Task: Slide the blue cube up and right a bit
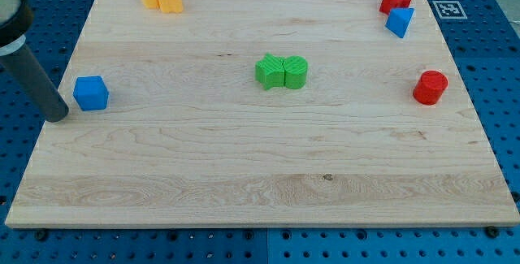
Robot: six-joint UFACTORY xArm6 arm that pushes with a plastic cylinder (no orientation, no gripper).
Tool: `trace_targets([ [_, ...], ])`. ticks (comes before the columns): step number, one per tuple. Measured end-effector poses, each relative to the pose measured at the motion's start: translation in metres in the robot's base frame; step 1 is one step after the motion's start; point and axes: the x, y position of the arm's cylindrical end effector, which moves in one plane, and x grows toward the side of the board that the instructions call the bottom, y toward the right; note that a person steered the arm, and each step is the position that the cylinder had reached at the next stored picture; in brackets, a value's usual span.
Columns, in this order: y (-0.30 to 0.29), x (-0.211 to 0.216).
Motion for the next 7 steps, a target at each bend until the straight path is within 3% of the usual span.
trace_targets([
  [3,-0.002,-0.043],
  [7,0.021,-0.043],
])
